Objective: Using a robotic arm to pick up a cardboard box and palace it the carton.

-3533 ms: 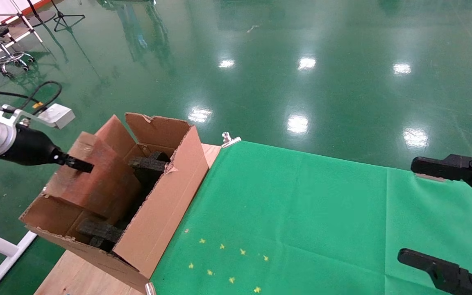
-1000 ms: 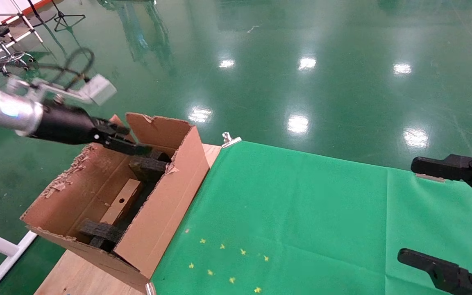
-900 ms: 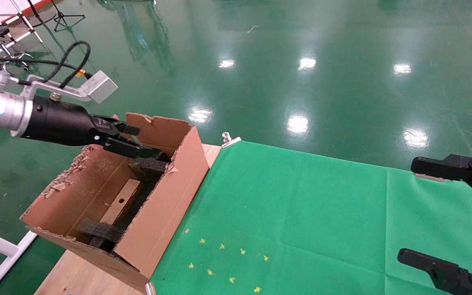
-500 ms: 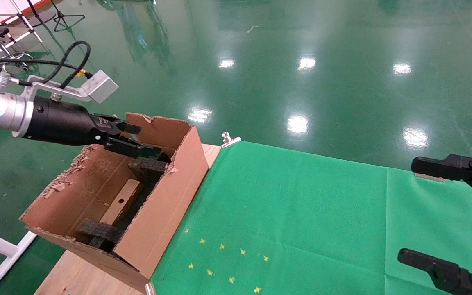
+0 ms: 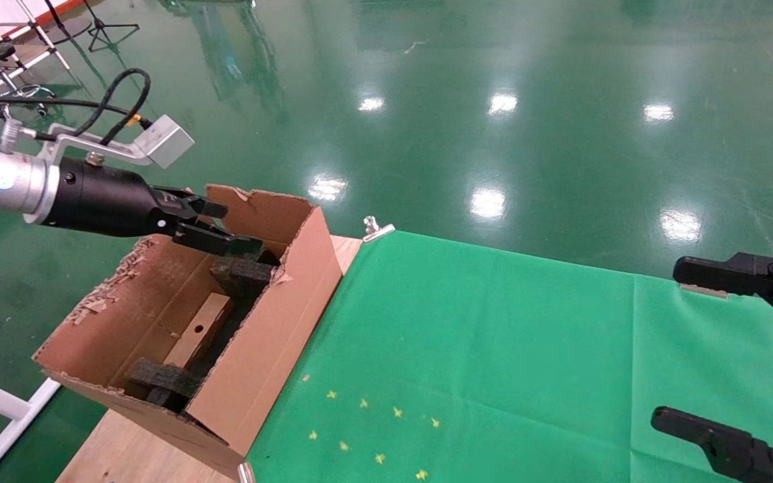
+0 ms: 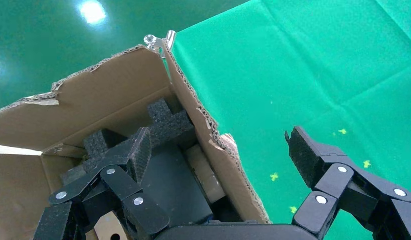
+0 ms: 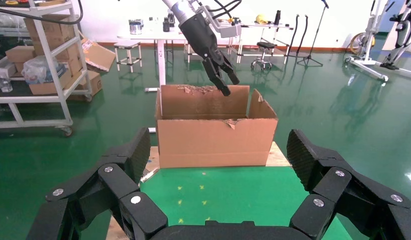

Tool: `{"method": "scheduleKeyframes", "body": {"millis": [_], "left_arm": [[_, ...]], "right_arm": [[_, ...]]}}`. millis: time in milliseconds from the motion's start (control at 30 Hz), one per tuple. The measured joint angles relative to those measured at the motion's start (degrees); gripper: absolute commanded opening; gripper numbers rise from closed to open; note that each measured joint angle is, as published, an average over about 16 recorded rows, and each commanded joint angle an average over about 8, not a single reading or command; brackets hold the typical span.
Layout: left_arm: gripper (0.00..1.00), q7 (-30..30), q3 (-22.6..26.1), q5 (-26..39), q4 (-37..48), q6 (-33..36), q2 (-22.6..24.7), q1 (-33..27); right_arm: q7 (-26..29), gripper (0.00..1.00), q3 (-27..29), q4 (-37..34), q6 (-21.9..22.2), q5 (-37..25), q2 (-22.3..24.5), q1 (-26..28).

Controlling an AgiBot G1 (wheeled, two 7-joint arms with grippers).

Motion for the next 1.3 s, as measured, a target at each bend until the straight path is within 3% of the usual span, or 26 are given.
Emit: {"method": "scheduleKeyframes", "body": {"millis": [433,1300], "left_arm": [[1.0,1.5,-2.9,-2.6,-2.6,-0.1,0.3,3.5],[1.0,9.6,-19.9,-18.9,-19.8,1.8,0.8,23.5]], "right_arm": [[0.0,1.0,0.0,0.0,0.0,0.0,0.0,0.0],[0.0,1.0,0.0,0.0,0.0,0.0,0.0,0.0]]}}
